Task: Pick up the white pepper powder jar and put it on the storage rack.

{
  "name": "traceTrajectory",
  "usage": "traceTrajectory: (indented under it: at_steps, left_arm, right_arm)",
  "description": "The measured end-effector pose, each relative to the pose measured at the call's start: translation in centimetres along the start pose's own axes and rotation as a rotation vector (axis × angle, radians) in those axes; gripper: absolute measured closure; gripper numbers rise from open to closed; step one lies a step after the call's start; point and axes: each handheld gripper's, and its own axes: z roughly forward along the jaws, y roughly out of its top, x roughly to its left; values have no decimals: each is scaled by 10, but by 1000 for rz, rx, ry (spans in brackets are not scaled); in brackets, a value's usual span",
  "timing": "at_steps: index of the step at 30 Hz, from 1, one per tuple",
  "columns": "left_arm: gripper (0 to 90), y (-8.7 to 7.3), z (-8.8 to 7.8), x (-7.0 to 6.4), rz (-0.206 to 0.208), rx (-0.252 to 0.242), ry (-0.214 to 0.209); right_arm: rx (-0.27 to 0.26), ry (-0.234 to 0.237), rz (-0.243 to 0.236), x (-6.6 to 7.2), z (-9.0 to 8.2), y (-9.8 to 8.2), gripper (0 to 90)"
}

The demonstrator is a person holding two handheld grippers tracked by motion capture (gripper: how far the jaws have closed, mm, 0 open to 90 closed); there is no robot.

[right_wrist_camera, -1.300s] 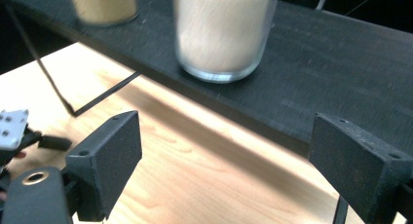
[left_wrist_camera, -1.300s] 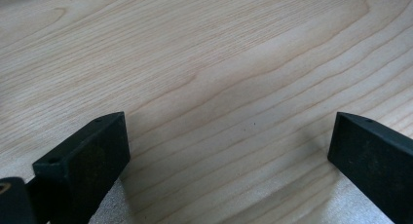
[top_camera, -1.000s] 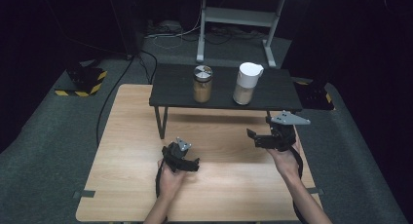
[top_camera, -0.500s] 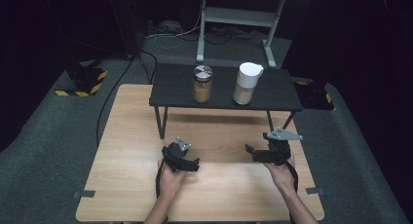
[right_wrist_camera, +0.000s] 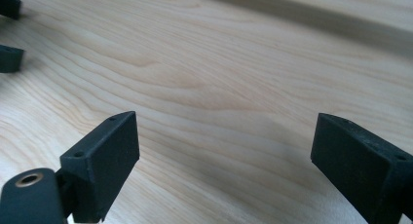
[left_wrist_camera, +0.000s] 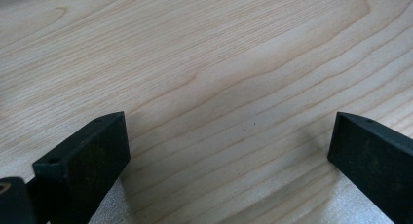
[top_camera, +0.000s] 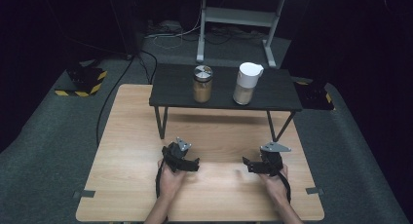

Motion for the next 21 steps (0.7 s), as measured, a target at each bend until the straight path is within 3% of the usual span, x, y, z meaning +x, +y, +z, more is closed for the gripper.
traceTrajectory:
  at_steps: [9, 21]
  left_arm:
    - [14, -1, 0, 0, -6, -6, 0]
    - [14, -1, 0, 0, -5, -5, 1]
  right_arm:
    - [41, -36, 14, 5, 9, -8, 91]
    - [67, -46, 8, 12, 13, -11, 91]
